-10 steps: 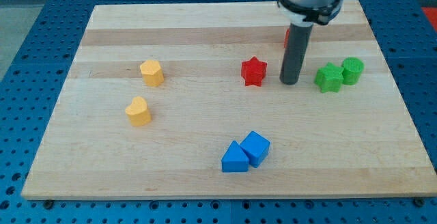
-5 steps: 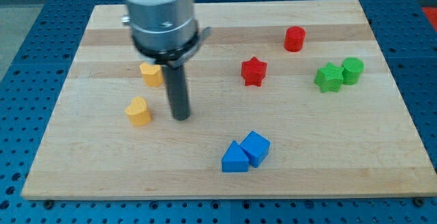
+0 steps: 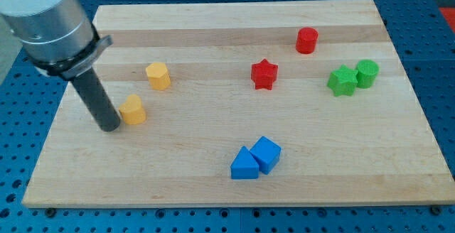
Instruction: Move the yellow heart towards the centre
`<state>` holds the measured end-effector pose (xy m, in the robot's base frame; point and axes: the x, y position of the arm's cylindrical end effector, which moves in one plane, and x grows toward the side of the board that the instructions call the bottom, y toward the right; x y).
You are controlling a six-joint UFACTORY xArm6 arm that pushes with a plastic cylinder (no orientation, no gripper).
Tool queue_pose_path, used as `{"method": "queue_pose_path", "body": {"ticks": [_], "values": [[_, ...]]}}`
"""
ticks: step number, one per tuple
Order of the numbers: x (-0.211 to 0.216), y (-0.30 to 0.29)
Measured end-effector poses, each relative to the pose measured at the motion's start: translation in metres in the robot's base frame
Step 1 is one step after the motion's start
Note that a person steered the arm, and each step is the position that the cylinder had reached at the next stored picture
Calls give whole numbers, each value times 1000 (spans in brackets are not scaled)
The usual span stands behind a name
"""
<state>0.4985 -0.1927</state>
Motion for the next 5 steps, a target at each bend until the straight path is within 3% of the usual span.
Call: {"method": "queue_pose_path", "body": {"ticks": [2,5], "values": [[-30,54],[-78,56]]}}
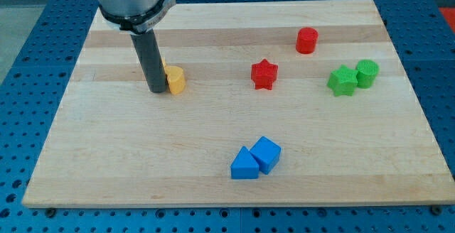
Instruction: Move the yellow heart towards the centre
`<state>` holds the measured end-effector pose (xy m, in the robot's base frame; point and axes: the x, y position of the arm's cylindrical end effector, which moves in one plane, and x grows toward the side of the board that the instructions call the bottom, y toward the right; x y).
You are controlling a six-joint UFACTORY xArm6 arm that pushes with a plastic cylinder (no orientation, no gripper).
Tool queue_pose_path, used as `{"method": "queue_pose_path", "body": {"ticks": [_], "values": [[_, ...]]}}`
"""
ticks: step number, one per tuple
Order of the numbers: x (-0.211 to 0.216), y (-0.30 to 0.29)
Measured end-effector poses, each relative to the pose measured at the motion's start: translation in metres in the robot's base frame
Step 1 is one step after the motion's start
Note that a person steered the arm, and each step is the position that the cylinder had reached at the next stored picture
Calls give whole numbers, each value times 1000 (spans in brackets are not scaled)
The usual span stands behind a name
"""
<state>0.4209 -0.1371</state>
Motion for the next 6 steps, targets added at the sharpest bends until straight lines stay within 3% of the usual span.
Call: {"method": "queue_pose_path", "body": {"ticks": [5,6], "values": [[-11,100],[-7,95]]}}
